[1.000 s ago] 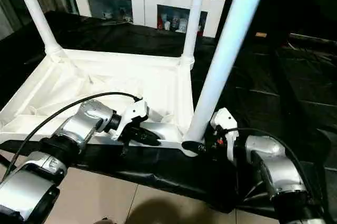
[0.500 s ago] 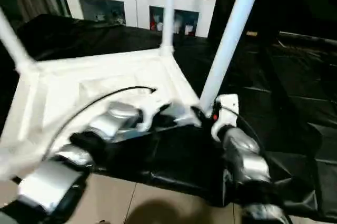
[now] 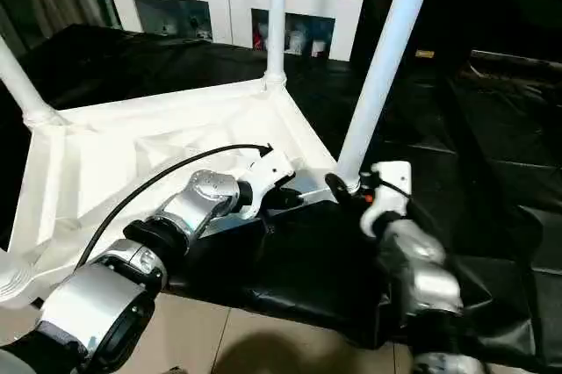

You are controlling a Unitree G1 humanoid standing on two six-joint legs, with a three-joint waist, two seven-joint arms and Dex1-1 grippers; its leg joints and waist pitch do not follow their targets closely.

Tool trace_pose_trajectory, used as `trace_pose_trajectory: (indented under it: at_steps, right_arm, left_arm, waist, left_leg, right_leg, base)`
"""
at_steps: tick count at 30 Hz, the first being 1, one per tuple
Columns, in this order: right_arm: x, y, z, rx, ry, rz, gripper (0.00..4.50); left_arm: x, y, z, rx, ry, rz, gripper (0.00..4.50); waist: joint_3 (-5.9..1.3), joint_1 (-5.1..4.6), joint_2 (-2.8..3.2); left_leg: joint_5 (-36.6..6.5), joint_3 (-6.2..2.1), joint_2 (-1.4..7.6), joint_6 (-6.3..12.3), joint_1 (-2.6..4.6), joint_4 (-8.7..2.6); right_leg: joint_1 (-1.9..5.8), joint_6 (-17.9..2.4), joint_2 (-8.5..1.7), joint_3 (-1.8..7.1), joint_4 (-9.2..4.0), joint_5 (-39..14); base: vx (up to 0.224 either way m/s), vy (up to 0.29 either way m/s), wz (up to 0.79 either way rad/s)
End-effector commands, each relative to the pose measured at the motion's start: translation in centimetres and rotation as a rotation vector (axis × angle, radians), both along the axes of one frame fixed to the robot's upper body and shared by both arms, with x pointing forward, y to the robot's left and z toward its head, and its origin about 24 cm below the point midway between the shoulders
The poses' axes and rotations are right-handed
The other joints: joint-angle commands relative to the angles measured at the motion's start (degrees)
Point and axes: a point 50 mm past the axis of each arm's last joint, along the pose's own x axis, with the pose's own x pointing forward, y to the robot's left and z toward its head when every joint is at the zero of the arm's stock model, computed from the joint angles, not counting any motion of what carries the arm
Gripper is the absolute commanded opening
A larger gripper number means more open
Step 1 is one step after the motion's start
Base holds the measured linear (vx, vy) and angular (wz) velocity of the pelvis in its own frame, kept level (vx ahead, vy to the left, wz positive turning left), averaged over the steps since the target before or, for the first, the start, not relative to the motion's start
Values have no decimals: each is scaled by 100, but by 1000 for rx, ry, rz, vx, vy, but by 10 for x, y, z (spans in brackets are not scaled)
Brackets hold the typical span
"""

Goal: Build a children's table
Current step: Rotate leg to tighten

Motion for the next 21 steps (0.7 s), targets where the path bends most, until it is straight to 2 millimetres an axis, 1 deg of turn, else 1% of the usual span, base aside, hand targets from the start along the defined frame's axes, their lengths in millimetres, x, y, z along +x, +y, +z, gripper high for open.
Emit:
trace_pose_trajectory:
  at_steps: [1, 2, 3, 4, 5, 6, 7, 8, 9, 10, 11, 12, 13, 14, 16, 17, 18, 19, 20, 21]
  right_arm:
    - [-11, -10, 11, -21, -22, 128, 377]
    - [-11, -10, 11, -21, -22, 128, 377]
    - [-15, -16, 12, -30, -17, 155, 377]
    - [-21, -21, 13, -41, -9, 187, 377]
    - [-26, -25, 14, -54, -2, 217, 377]
    - [-31, -29, 15, -67, 8, 251, 377]
    - [-35, -32, 16, -76, 18, 282, 377]
    - [-38, -33, 17, -79, 27, 308, 377]
    - [-38, -33, 17, -79, 27, 308, 377]
    - [-47, -33, 21, -67, 49, 381, 377]
    - [-50, -32, 22, -59, 55, 406, 377]
    - [-51, -29, 24, -51, 53, 432, 377]
    - [-52, -27, 25, -48, 49, 443, 377]
    - [-51, -24, 25, -43, 44, 447, 377]
    - [-51, -23, 26, -39, 43, 451, 377]
    - [-44, -11, 25, -11, 21, 440, 377]
    - [-42, -7, 25, -2, 16, 438, 377]
    - [-40, -3, 25, 9, 10, 437, 377]
    - [-36, 6, 25, 30, 3, 437, 377]
    - [-32, 11, 24, 33, -2, 430, 377]
  left_arm:
    - [-1, -2, 3, -75, -34, -14, 0]
    - [-1, -2, 3, -75, -34, -14, 0]
    - [-1, -3, 5, -99, -37, -20, 0]
    - [-1, -4, 7, -122, -33, -35, 44]
    - [-1, -4, 9, -140, -25, -45, 44]
    - [-1, -5, 11, -160, -14, -59, 55]
    - [-1, -5, 13, -177, 0, -69, 59]
    - [-1, -5, 14, -190, 9, -74, 71]
    - [-1, -5, 14, -190, 9, -74, 84]
    - [-1, -4, 19, -219, 18, -93, 94]
    - [0, -4, 22, -230, 19, -102, 99]
    - [1, -2, 26, -251, 19, -111, 102]
    - [1, -1, 29, -263, 19, -115, 118]
    - [2, 0, 31, -273, 17, -113, 118]
    - [3, 1, 33, -279, 17, -113, 141]
    - [6, 13, 40, -275, 44, -126, 145]
    - [5, 17, 41, -265, 55, -137, 149]
    - [5, 22, 42, -251, 71, -152, 156]
    - [1, 35, 43, -210, 117, -186, 169]
    - [-2, 45, 43, -180, 145, -209, 183]
  waist:
    - [-311, 27, -131]
    - [-310, 39, -137]
    - [-316, 47, -138]
    - [-311, 45, -162]
    - [-313, 58, -165]
    - [-310, 76, -172]
    - [-315, 82, -166]
    - [-323, 98, -158]
    - [-320, 92, -159]
    - [-312, 94, -190]
    - [-318, 109, -179]
    - [-315, 92, -194]
    - [-312, 89, -188]
    - [-309, 84, -191]
    - [-308, 77, -184]
    - [-308, 73, -186]
    - [-309, 56, -162]
    - [-311, 36, -173]
    - [-300, 13, -161]
    - [-302, 9, -150]
  left_leg:
    - [-1141, 55, -27, 589, 3, -330]
    - [-1087, 52, -26, 604, -11, -328]
    - [-1061, 54, -26, 625, -4, -319]
    - [-1006, 57, -33, 668, -24, -316]
    - [-973, 59, -34, 705, -23, -304]
    - [-923, 62, -47, 757, -33, -293]
    - [-915, 65, -46, 762, -34, -294]
    - [-864, 55, -17, 790, -20, -289]
    - [-851, 49, -11, 802, -33, -295]
    - [-920, 46, -14, 798, -35, -298]
    - [-924, 50, 5, 821, -8, -289]
    - [-886, 43, 10, 855, -31, -292]
    - [-877, 42, 15, 869, -28, -293]
    - [-876, 40, 11, 856, -33, -299]
    - [-933, 49, 13, 833, -9, -294]
    - [-934, 51, 12, 799, -5, -296]
    - [-914, 43, 16, 767, -10, -313]
    - [-895, 35, 20, 735, -14, -324]
    - [-913, 36, 24, 679, -11, -338]
    - [-921, 35, 27, 658, -1, -344]
  right_leg:
    - [350, -968, -217, 166, -491, -1164]
    - [367, -946, -219, 168, -487, -1122]
    - [357, -960, -217, 167, -483, -1089]
    - [360, -956, -215, 161, -481, -1076]
    - [360, -964, -222, 159, -480, -1082]
    - [356, -1005, -228, 155, -489, -1080]
    - [360, -1026, -230, 153, -485, -1081]
    - [350, -1100, -225, 159, -461, -919]
    - [353, -1128, -220, 153, -449, -848]
    - [365, -1139, -224, 140, -450, -885]
    - [348, -1175, -229, 155, -444, -830]
    - [360, -1240, -228, 154, -420, -670]
    - [351, -1282, -233, 154, -414, -610]
    - [356, -1286, -232, 151, -411, -610]
    - [339, -1334, -237, 155, -416, -629]
    - [339, -1357, -238, 159, -403, -607]
    - [333, -1367, -236, 156, -392, -617]
    - [341, -1379, -241, 153, -377, -614]
    - [333, -1378, -236, 152, -381, -694]
    - [330, -1387, -242, 157, -381, -720]
  base:
    - [0, 0, 0]
    - [0, 0, 0]
    - [0, 0, 0]
    - [0, 0, 0]
    - [0, 0, 0]
    - [0, 0, 0]
    - [0, 0, 0]
    - [0, 0, 0]
    - [0, 0, 0]
    - [0, 0, 0]
    - [0, 0, 0]
    - [0, 0, 0]
    - [0, 0, 0]
    - [0, 0, 0]
    - [0, 0, 0]
    - [0, 0, 0]
    - [0, 0, 0]
    - [0, 0, 0]
    - [0, 0, 0]
    - [0, 0, 0]
